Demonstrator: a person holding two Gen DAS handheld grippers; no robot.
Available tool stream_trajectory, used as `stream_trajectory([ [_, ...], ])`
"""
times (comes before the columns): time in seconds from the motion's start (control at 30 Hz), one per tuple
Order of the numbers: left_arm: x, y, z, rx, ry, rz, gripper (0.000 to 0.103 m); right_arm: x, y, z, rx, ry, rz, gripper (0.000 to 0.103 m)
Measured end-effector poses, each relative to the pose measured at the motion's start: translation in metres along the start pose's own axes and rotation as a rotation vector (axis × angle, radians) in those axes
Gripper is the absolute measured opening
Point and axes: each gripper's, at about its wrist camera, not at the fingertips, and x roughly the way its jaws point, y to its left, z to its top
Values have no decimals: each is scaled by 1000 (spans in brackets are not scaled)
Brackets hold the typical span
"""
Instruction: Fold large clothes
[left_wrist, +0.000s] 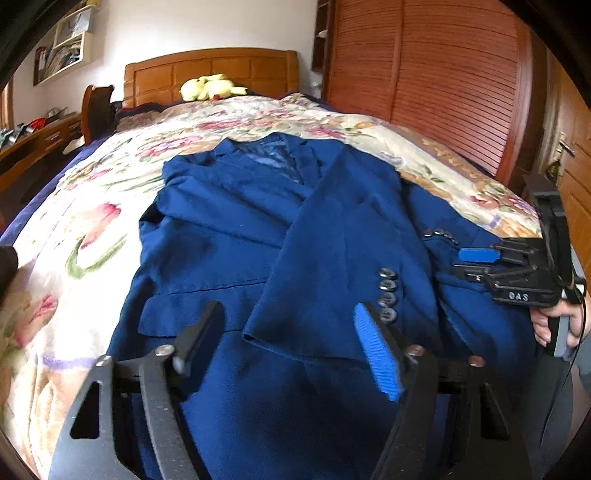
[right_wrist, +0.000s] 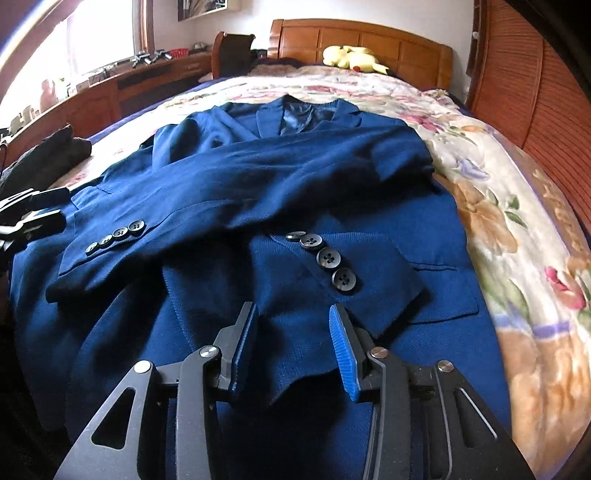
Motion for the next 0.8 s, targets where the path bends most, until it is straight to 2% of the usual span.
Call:
stream_trajectory([
  [0.27,9,13,-3,-79,62,-3,49,8,-8,-10,33,-71,40,44],
  [0.37,13,10,-7,-74,86,8,40,10,-6,-11,31,-76,40,45],
  [0.43,16,6,-9,-64,105,21,38,12,-8,-11,32,-79,41,45],
  [0.5,18,3,-10,-61,120,36,30,10,-9,-14,31,-83,40,45],
  [0.57,19,5,-9,-73,127,56,9,3,-11,-18,30,-85,38,45],
  [0.67,16,5,-3,-83,135,75,4,2,-11,-17,35,-80,43,45],
  [0.8,-10,-2,19,-42,62,108,3,5,-11,-11,45,-75,42,47],
])
